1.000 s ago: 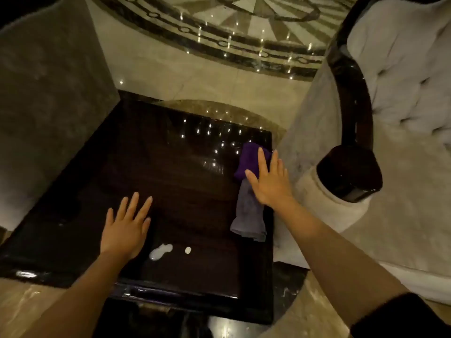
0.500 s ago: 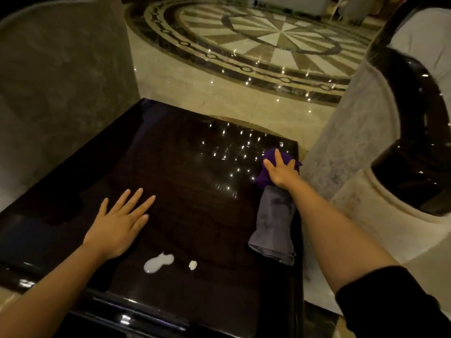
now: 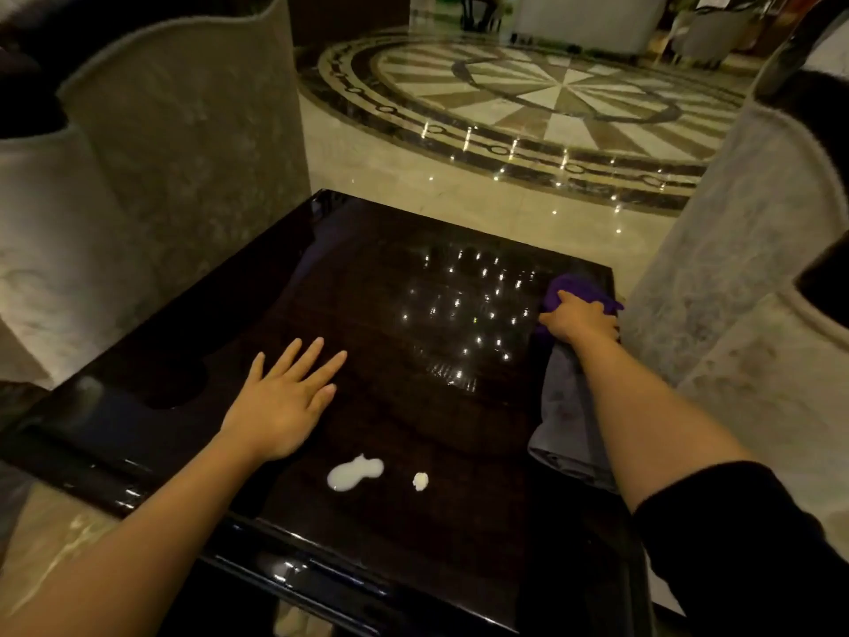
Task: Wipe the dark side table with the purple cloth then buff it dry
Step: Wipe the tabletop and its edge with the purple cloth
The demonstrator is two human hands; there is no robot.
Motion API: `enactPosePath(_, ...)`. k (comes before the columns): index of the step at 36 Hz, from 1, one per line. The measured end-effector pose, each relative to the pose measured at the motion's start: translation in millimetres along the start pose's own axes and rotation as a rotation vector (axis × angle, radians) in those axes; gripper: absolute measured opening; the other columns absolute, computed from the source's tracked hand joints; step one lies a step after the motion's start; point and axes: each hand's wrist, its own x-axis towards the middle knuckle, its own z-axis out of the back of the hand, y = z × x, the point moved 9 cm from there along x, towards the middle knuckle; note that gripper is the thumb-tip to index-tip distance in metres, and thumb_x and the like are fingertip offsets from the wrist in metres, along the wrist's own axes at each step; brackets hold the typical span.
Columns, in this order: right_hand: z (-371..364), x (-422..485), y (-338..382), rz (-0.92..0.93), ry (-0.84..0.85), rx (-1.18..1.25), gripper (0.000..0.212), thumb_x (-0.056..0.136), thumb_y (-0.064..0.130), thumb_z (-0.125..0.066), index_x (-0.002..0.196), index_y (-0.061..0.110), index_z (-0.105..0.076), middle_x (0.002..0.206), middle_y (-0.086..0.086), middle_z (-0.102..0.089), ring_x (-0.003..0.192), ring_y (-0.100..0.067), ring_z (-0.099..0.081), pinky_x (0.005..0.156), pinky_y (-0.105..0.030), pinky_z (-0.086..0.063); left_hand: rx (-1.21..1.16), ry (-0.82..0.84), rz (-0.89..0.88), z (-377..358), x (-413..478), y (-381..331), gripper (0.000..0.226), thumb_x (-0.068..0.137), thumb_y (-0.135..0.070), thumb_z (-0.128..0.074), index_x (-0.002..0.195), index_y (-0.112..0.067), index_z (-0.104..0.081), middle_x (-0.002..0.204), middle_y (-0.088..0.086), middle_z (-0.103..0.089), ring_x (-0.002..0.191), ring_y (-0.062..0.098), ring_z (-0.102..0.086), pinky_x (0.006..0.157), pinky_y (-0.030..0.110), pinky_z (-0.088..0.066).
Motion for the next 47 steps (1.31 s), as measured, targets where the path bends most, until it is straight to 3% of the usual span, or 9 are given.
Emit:
enactPosePath(5, 9.4, 4.3, 10.2, 0.135, -0.084, 0.013, 0.043, 0.089, 0.018, -0.049, 0.13, 0.014, -0.041, 0.137, -0.025, -0.041, 0.124, -0.043, -0.037, 0.101, -0.045, -0.034, 0.01, -0.022, -0.014, 0.9, 1.3, 0.5, 0.046, 0.094, -0.045, -0.014, 0.129, -0.041, 0.014, 0.156, -0.006, 0.005, 0.14, 0.013, 0.013, 0.114, 0.048, 0.007)
enactPosePath(13, 33.7, -28.3, 44.6, 0.362, -0.232, 0.183, 0.043, 0.088, 0.009, -0.044, 0.13, 0.007, -0.044, 0.13, -0.027, -0.05, 0.119, -0.042, -0.044, 0.104, -0.044, -0.033, 0.011, 0.002, -0.018, 0.3, 1.6, -2.7, 0.048, 0.095, -0.045, -0.014, 0.139, -0.04, 0.004, 0.156, -0.005, 0.005, 0.142, 0.017, 0.012, 0.114, 0.049, 0.007)
enactPosePath(23, 38.5, -145.2, 88.1, 0.621, -0.206, 0.263, 0.047, 0.086, 0.008, -0.043, 0.133, 0.01, -0.04, 0.135, -0.023, -0.044, 0.123, -0.039, -0.04, 0.107, -0.04, -0.028, -0.04, -0.02, -0.022, 9.6, -2.9, -7.1, 0.047, 0.097, -0.038, -0.02, 0.142, -0.034, -0.012, 0.157, -0.001, -0.005, 0.144, 0.02, 0.004, 0.116, 0.046, 0.001)
enactPosePath(32, -42.5, -206.0, 45.1, 0.544, 0.035, 0.032, 0.051, 0.092, 0.016, -0.039, 0.141, 0.016, -0.023, 0.145, -0.021, -0.025, 0.126, -0.039, -0.027, 0.106, -0.042, -0.027, -0.036, 0.028, -0.092, 16.2, -10.1, -9.3, 0.046, 0.098, -0.029, -0.024, 0.143, -0.026, -0.015, 0.156, 0.004, -0.009, 0.144, 0.023, -0.001, 0.117, 0.042, -0.004)
enactPosePath(36, -63.3, -216.0, 30.3, 0.539, 0.052, -0.135, 0.055, 0.094, 0.025, -0.036, 0.143, 0.018, -0.013, 0.152, -0.02, -0.011, 0.127, -0.038, -0.022, 0.105, -0.044, -0.028, -0.023, 0.064, -0.128, 16.3, -14.9, -1.9, 0.046, 0.098, -0.031, -0.023, 0.143, -0.026, -0.013, 0.156, 0.002, -0.006, 0.144, 0.02, 0.001, 0.117, 0.039, -0.003)
enactPosePath(42, -73.2, -218.7, 31.5, 0.561, 0.123, -0.079, 0.058, 0.094, 0.021, -0.035, 0.143, 0.011, -0.006, 0.153, -0.019, 0.01, 0.142, -0.031, 0.006, 0.116, -0.041, -0.001, -0.006, 0.068, -0.127, 13.1, -25.1, 15.3, 0.047, 0.098, -0.034, -0.022, 0.143, -0.029, -0.011, 0.156, 0.002, -0.005, 0.143, 0.017, 0.002, 0.116, 0.038, -0.001)
enactPosePath(47, -77.8, -220.6, 33.3, 0.54, 0.155, -0.008, 0.058, 0.094, 0.019, -0.036, 0.143, 0.011, -0.006, 0.154, -0.019, 0.007, 0.142, -0.029, 0.003, 0.116, -0.04, -0.001, 0.006, 0.062, -0.117, 11.6, -28.1, 19.9, 0.048, 0.097, -0.037, -0.021, 0.143, -0.03, -0.011, 0.156, 0.001, -0.005, 0.143, 0.017, 0.002, 0.116, 0.039, -0.001)
